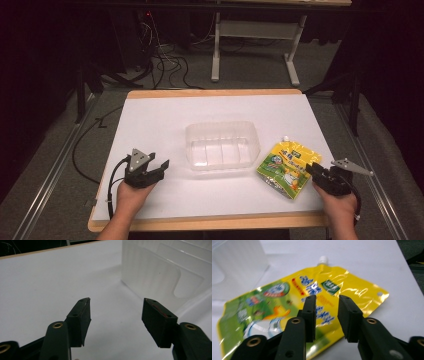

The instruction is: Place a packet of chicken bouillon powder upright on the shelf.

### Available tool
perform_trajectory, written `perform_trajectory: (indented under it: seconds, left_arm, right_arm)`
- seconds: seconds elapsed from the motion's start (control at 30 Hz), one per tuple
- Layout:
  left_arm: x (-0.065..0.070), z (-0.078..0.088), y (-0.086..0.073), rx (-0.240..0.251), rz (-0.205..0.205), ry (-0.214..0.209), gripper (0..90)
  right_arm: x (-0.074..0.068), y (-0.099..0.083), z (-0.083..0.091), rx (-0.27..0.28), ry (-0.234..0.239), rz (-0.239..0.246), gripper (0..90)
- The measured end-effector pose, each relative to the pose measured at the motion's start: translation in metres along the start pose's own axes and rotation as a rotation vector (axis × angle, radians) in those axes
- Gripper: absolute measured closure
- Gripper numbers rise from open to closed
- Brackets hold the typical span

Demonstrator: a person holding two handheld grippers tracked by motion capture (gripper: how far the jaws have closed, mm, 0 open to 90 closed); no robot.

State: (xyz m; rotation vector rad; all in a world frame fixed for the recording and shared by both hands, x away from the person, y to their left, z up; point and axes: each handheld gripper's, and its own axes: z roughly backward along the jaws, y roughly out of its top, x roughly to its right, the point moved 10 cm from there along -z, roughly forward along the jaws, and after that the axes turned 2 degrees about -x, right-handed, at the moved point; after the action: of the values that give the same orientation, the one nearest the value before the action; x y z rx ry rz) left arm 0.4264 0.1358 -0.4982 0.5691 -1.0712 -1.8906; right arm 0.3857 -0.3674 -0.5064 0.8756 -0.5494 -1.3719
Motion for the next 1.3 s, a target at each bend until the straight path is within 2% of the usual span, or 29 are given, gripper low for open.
perform_trajectory:
  seconds: [0.07, 0.13, 0.27, 0.3, 0.33, 0.37, 0.47, 0.63, 0.77, 1.0, 1.1, 1.17, 1.23, 1.3]
  left_arm:
    - [-0.007, 0.010, -0.006, 0.001, 0.018, 0.011, 40.1]
    - [-0.009, 0.014, -0.008, 0.000, 0.022, 0.014, 40.0]
    - [-0.016, 0.024, -0.015, -0.003, 0.027, 0.034, 39.8]
    - [-0.017, 0.026, -0.017, -0.005, 0.028, 0.037, 39.8]
    - [-0.019, 0.030, -0.019, -0.005, 0.033, 0.043, 39.8]
    - [-0.019, 0.030, -0.019, -0.005, 0.033, 0.043, 39.8]
    - [-0.021, 0.033, -0.021, -0.006, 0.036, 0.049, 39.8]
    - [-0.020, 0.037, -0.024, -0.012, 0.031, 0.050, 39.8]
    - [-0.019, 0.038, -0.025, -0.013, 0.029, 0.050, 39.7]
    - [-0.018, 0.036, -0.027, -0.026, 0.023, 0.041, 39.6]
    - [-0.017, 0.035, -0.027, -0.027, 0.024, 0.039, 39.6]
    - [-0.017, 0.034, -0.027, -0.028, 0.025, 0.036, 39.6]
    - [-0.016, 0.033, -0.027, -0.029, 0.030, 0.033, 39.6]
    - [-0.016, 0.031, -0.027, -0.034, 0.032, 0.031, 39.6]
  right_arm:
    - [0.009, 0.010, -0.010, 0.015, 0.000, -0.020, 60.3]
    - [0.012, 0.013, -0.014, 0.019, -0.001, -0.027, 57.8]
    - [0.027, 0.024, -0.024, 0.030, 0.008, -0.105, 50.1]
    - [0.027, 0.024, -0.024, 0.030, 0.008, -0.105, 50.1]
    - [0.034, 0.026, -0.028, 0.027, 0.010, -0.127, 46.2]
    - [0.034, 0.026, -0.028, 0.027, 0.010, -0.127, 46.2]
    - [0.045, 0.025, -0.032, 0.015, 0.011, -0.169, 42.0]
    - [0.061, 0.018, -0.040, -0.017, 0.034, -0.256, 39.7]
    - [0.065, 0.014, -0.046, -0.039, 0.066, -0.317, 44.6]
    - [0.063, 0.010, -0.049, -0.070, 0.104, -0.331, 53.1]
    - [0.061, 0.011, -0.047, -0.055, 0.122, -0.341, 57.1]
    - [0.057, 0.015, -0.041, -0.005, 0.173, -0.351, 62.5]
    - [0.050, 0.020, -0.035, 0.034, 0.198, -0.312, 66.7]
    - [0.039, 0.021, -0.034, 0.022, 0.217, -0.284, 67.0]
